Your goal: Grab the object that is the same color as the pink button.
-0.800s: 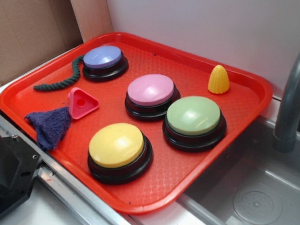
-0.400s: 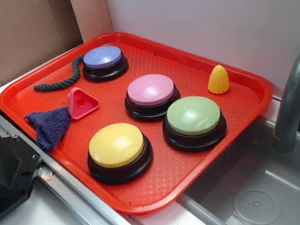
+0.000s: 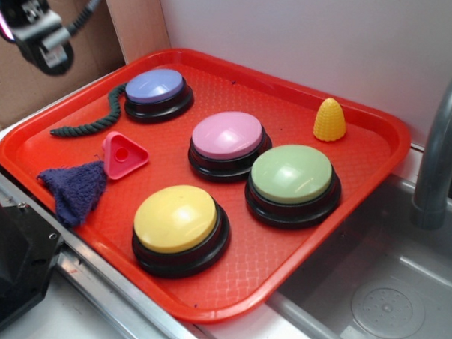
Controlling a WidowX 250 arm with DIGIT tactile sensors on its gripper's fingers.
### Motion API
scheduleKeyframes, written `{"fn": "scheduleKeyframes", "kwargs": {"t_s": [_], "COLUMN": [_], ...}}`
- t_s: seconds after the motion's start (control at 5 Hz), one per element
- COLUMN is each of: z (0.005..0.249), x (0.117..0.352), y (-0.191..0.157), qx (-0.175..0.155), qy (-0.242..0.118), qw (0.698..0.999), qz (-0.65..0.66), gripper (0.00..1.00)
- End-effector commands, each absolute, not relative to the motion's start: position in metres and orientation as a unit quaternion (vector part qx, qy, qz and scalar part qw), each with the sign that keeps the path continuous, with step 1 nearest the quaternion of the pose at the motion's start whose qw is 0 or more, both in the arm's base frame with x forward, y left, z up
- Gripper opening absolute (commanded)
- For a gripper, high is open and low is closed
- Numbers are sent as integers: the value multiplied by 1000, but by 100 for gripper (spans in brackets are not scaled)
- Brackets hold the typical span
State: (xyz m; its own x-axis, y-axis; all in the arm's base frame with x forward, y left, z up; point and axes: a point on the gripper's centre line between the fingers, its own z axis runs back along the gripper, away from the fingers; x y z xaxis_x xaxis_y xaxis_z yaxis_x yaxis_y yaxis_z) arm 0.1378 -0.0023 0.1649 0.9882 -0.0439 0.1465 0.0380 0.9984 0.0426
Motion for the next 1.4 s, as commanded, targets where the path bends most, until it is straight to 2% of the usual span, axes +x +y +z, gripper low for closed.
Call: {"fn": "scheduleKeyframes", "kwargs": {"t_s": [0.0,0.4,0.8,1.0,1.2], "z": [118,72,46,42,42], "x": [170,184,193,191,191], "y": [18,26,31,31,31], "qx": [34,49,47,64,72], "qy": [-122,-115,-117,-111,-99], "qw": [989,989,988,990,989], "qz": [-80,-76,-84,-66,-78], "gripper": [100,100,100,71,0]}}
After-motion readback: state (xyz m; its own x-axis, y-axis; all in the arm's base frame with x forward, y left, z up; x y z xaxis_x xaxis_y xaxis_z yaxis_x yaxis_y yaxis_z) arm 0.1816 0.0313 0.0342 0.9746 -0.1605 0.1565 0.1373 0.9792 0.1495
